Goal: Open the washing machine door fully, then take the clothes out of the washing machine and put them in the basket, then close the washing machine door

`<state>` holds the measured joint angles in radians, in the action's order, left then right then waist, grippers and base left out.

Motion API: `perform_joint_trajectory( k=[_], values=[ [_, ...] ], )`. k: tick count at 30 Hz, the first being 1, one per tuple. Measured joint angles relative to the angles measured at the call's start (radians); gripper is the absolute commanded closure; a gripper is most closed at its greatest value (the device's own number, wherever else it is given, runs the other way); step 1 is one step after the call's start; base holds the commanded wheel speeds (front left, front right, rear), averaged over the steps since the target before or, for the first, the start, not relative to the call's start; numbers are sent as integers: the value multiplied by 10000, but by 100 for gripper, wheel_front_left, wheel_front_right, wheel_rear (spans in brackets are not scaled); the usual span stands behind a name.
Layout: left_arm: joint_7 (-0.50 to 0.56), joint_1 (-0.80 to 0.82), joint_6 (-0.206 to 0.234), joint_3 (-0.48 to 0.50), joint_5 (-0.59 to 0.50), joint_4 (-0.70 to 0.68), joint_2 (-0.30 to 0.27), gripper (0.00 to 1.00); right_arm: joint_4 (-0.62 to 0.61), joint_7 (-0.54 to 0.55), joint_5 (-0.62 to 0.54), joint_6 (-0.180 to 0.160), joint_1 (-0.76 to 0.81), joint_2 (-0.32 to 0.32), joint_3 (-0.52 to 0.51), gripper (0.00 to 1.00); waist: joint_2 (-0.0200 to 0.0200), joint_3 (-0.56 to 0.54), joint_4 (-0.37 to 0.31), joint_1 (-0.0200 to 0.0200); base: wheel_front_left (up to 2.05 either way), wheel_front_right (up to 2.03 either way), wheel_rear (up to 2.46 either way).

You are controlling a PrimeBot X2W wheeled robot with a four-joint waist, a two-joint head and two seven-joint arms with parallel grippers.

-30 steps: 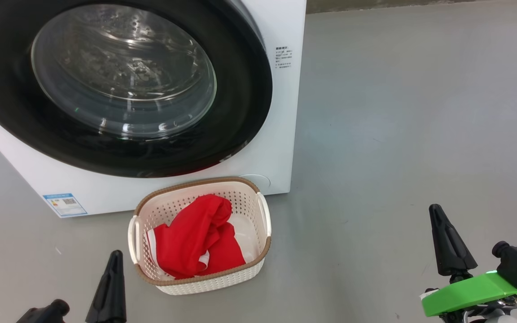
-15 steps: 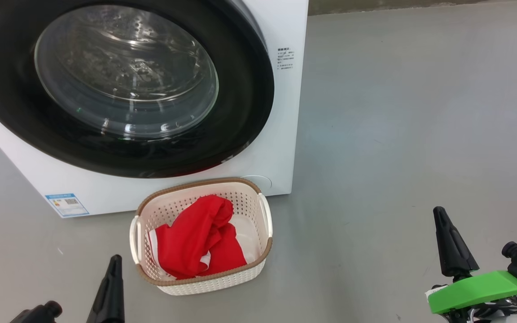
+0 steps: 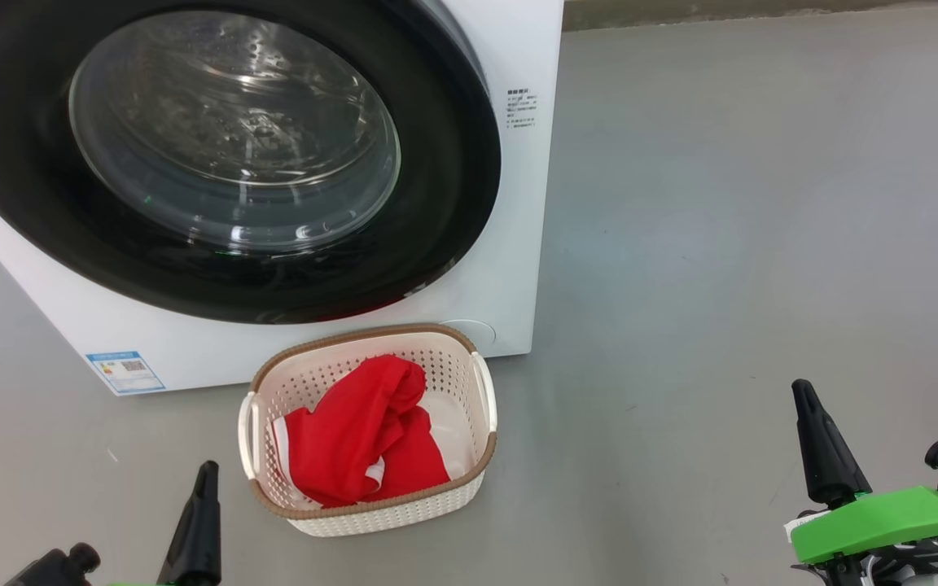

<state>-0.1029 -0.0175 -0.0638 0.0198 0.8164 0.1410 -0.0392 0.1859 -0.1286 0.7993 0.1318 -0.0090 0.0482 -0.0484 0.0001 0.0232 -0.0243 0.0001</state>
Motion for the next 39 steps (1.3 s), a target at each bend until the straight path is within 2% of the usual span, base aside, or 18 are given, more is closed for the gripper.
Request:
perform_joint_trajectory(
  k=[39],
  values=[
    [1112,455,-265,259,4197,654,-8,100,428,1127,4445,-2,-228,81,-211,100,0,-108,131,-1,0,0,0]
  ],
)
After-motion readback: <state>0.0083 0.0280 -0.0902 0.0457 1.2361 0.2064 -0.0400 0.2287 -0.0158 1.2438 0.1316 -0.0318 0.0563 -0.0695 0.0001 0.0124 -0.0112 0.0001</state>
